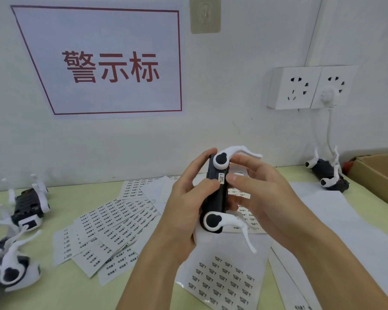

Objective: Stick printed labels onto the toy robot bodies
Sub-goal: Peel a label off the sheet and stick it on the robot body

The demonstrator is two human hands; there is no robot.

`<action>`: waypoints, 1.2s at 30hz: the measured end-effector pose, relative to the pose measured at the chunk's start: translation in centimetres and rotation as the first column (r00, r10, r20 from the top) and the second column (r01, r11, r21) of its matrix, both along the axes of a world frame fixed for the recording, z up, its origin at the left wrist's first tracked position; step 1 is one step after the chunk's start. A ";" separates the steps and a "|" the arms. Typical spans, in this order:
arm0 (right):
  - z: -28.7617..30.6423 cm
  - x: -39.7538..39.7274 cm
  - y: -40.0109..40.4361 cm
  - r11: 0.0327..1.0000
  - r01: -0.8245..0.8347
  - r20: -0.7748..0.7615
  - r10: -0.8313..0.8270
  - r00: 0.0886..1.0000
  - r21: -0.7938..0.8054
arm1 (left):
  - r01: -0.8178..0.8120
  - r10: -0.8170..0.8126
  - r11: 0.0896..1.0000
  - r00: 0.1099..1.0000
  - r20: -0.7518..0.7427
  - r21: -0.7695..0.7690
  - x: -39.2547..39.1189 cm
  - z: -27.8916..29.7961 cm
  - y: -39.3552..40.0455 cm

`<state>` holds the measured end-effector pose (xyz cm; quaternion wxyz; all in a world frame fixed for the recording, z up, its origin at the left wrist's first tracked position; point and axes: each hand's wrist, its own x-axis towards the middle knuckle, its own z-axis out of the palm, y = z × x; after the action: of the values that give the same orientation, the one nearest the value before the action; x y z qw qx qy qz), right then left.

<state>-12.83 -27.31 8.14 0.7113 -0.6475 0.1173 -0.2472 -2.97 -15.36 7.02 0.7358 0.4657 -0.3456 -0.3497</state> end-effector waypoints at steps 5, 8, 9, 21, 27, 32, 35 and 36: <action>0.0 0.1 -0.1 0.995 0.029 -0.003 -0.029 1.000 -0.095 | -0.052 0.047 0.998 0.993 0.104 0.038 -0.2 0.1 0.1; 0.1 0.0 -0.3 0.993 0.014 -0.003 -0.015 1.000 -0.117 | -0.056 0.049 0.997 0.991 0.127 0.051 -0.2 0.1 0.0; 0.0 0.0 -0.4 0.993 0.009 -0.005 -0.009 1.000 -0.120 | -0.057 0.048 0.997 0.990 0.135 0.060 -0.1 0.0 0.0; 0.3 -1.0 -1.5 0.980 -0.060 -0.033 0.055 0.998 -0.189 | -0.120 0.099 0.989 0.970 0.222 0.083 -0.3 0.2 0.1; 0.3 -1.4 -1.7 0.964 -0.037 -0.032 0.030 0.999 -0.263 | -0.171 0.118 0.972 0.948 0.294 0.161 -0.5 0.3 0.3; 0.4 -1.8 -2.0 0.946 -0.052 -0.047 0.038 0.998 -0.320 | -0.193 0.121 0.954 0.947 0.297 0.229 -0.7 0.6 0.5; 0.3 -1.9 -2.1 0.942 -0.038 -0.042 0.025 0.999 -0.334 | -0.202 0.120 0.951 0.939 0.322 0.235 -1.0 0.9 0.3; 0.3 -1.8 -2.1 0.942 -0.029 -0.040 0.016 0.999 -0.333 | -0.208 0.124 0.950 0.935 0.331 0.233 -1.1 0.9 0.2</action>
<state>-14.64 -29.41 8.39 0.5918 -0.7643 0.0794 -0.2435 -4.03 -15.13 7.87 0.6303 0.6366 -0.3670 -0.2505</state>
